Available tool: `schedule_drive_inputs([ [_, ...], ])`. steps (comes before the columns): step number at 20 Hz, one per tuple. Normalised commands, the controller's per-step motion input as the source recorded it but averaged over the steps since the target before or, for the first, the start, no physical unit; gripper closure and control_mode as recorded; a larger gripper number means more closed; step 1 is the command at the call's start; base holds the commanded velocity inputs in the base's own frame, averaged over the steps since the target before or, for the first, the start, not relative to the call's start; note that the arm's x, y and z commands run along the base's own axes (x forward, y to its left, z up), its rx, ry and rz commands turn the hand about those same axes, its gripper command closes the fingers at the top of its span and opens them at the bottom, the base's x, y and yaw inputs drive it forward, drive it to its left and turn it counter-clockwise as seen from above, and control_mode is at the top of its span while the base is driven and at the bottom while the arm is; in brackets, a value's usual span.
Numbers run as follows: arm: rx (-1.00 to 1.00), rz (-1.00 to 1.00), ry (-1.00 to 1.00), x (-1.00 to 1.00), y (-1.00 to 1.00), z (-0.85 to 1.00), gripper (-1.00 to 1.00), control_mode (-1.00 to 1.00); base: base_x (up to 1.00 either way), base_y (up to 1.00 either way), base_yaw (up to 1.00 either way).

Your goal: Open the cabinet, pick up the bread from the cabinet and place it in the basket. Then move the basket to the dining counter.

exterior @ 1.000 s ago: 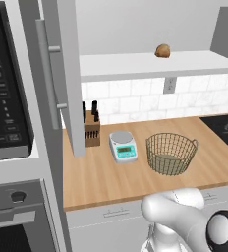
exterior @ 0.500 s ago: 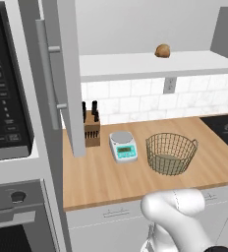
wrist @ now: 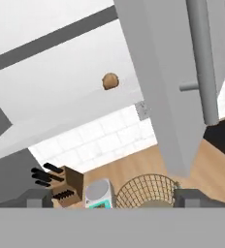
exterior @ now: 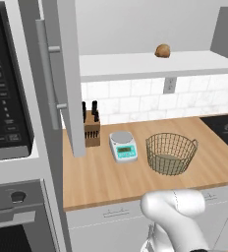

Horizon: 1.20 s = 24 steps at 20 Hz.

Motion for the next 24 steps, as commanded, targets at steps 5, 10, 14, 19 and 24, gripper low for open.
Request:
schedule_drive_inputs([
  [5,0.14,-0.2,0.43,0.09,0.72,0.03,-1.0,-1.0,0.0,0.0,0.0],
  [10,0.27,-0.25,0.08,0.78,0.42,-0.32,-1.0,-1.0,0.0,0.0,0.0],
  [14,0.25,-0.35,0.0,1.0,0.06,-0.15,-1.0,-1.0,0.0,0.0,0.0],
  [19,0.13,-0.38,-0.15,0.67,-0.03,-0.4,-1.0,-1.0,0.0,0.0,0.0],
  [24,0.13,-0.41,-0.08,0.48,-0.05,0.14,-1.0,-1.0,0.0,0.0,0.0],
])
